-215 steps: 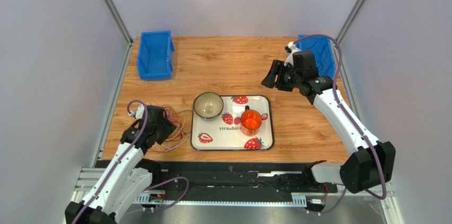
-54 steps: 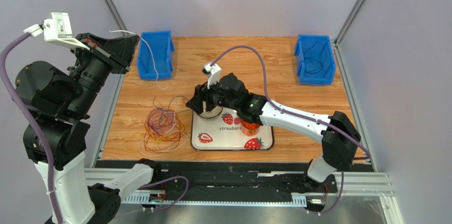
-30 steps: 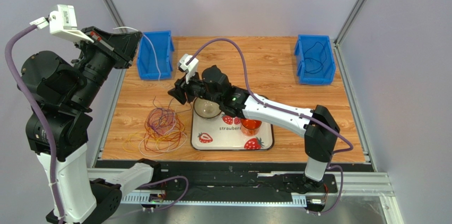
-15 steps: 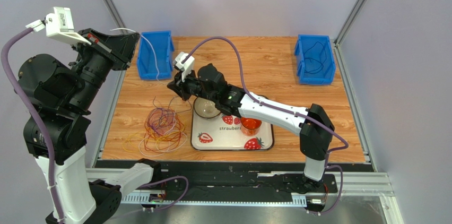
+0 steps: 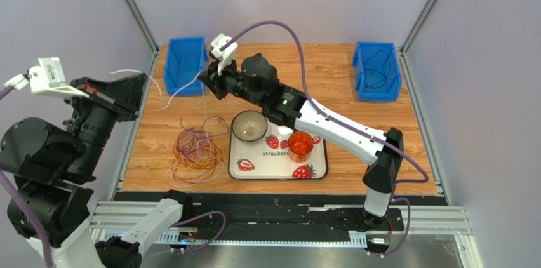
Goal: Untangle the cables
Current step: Pick up the cable from the cable.
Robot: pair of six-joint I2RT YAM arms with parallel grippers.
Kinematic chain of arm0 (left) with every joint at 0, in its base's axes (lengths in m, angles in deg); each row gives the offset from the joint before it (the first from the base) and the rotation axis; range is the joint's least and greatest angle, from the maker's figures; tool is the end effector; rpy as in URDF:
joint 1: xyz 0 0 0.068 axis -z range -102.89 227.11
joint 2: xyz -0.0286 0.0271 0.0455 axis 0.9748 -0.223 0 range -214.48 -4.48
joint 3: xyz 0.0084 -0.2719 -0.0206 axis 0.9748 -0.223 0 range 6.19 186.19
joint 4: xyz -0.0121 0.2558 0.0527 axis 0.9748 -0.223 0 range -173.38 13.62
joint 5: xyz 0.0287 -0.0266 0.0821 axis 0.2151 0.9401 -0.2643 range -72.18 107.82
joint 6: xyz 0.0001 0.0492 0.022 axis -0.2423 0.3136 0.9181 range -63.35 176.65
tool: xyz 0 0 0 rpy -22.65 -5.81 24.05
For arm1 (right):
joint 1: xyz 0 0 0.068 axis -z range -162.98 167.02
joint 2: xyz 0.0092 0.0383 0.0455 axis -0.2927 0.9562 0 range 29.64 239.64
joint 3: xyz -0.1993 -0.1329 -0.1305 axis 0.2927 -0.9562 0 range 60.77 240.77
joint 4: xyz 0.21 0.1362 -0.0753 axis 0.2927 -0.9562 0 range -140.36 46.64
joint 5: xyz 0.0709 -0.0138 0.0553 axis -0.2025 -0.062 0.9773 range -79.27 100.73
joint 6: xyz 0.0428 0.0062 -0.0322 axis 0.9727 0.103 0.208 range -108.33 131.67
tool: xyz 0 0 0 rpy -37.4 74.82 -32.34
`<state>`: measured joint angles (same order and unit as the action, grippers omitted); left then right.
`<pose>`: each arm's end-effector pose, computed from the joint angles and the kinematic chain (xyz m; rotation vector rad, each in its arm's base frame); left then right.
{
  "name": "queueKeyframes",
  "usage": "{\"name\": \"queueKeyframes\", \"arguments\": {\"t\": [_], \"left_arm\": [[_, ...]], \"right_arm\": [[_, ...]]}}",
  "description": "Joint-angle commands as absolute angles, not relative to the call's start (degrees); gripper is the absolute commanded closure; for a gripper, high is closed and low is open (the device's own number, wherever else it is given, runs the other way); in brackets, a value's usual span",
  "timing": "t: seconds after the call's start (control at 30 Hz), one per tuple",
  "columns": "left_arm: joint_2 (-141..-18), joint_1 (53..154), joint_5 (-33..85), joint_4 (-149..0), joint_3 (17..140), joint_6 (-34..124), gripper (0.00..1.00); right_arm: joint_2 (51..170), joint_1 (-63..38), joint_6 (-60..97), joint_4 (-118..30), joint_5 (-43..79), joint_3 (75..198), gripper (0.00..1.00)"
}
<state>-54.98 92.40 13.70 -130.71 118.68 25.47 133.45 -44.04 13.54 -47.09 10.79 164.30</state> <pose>0.0226 -0.0035 0.5764 -0.2623 1.4427 -0.6123 0.2117 0.3830 0.4210 -0.8446 1.4854 0.8323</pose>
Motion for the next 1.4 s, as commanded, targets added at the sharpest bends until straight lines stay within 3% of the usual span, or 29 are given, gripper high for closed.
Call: {"name": "queueKeyframes", "arguments": {"t": [0.0,0.1,0.2,0.3,0.33,0.37,0.43,0.47,0.73,1.03,1.37], "left_arm": [[-50.72,92.14,9.84,-135.26,114.05,24.57,1.00],[-47.90,92.23,9.47,-138.34,110.62,23.78,0.98],[-44.48,92.23,10.61,-141.50,105.53,22.38,0.86],[-41.67,92.23,10.97,-144.32,99.38,20.45,0.63],[-41.05,92.23,11.14,-145.37,97.87,20.00,0.47],[-40.43,92.23,11.67,-145.64,94.81,19.65,0.38],[-38.50,92.23,13.42,-145.99,91.55,19.21,0.25],[-38.06,92.23,13.86,-146.08,88.66,19.20,0.23],[-34.71,92.23,14.92,-144.85,84.94,20.78,0.26],[-36.38,92.23,17.47,-137.21,92.74,26.05,0.35],[-39.46,92.23,32.58,-126.68,100.41,29.58,0.36]], "right_arm": [[128.51,-43.80,9.39,-50.04,8.53,177.11,1.00],[128.51,-43.89,8.16,-51.10,9.32,181.26,1.00],[128.60,-43.80,7.19,-51.36,9.85,185.74,1.00],[128.78,-43.80,5.61,-51.80,9.76,189.87,1.00],[129.13,-43.80,5.17,-52.41,9.76,190.84,1.00],[129.22,-43.80,4.73,-52.76,9.76,193.12,1.00],[129.39,-43.80,4.29,-53.99,9.85,195.24,1.00],[129.39,-43.80,3.94,-54.26,9.76,196.55,1.00],[125.01,-43.89,2.35,-54.96,9.50,195.17,1.00],[115.95,-43.80,1.91,-53.73,11.68,179.87,1.00],[112.79,-43.80,2.62,-61.55,8.35,176.45,1.00]]}}
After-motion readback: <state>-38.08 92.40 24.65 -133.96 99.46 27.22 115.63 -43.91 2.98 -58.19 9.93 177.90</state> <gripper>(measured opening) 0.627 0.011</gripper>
